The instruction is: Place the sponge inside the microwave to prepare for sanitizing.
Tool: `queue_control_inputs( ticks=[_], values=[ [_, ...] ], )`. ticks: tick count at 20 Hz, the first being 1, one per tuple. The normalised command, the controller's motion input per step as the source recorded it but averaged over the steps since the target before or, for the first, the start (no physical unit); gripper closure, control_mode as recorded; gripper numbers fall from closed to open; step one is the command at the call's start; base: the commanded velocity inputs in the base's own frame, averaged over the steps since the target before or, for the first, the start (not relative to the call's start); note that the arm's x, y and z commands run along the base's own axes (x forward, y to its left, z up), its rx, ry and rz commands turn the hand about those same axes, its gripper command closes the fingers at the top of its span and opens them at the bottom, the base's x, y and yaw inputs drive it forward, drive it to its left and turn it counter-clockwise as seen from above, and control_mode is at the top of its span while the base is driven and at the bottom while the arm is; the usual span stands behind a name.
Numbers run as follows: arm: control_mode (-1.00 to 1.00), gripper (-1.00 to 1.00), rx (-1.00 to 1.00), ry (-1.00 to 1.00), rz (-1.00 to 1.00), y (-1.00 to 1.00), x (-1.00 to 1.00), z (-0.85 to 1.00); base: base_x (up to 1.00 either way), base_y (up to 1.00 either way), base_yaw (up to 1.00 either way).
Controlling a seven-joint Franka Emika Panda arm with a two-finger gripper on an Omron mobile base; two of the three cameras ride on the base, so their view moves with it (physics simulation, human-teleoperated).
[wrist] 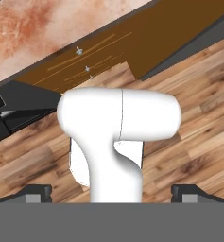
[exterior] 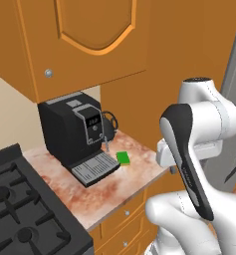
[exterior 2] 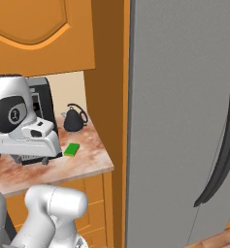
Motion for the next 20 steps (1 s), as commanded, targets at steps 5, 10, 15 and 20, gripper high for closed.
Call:
queue_control_inputs(
  ticks=[5, 10, 15, 20],
  values=[
    [1.00, -1.00, 0.00, 0.00, 0.00, 0.00, 0.00, 0.00, 0.00, 0.00, 0.00],
    [-1.00, -1.00, 0.00, 0.00, 0.00, 0.00, 0.00, 0.00, 0.00, 0.00, 0.00],
    [-1.00, -1.00, 0.00, -0.01, 0.00, 0.00, 0.01, 0.00, 0.00, 0.00, 0.00],
    [-1.00, -1.00, 0.00, -0.13, -0.08, 0.11, 0.34, -0.10, 0.00, 0.00, 0.00]
  ],
)
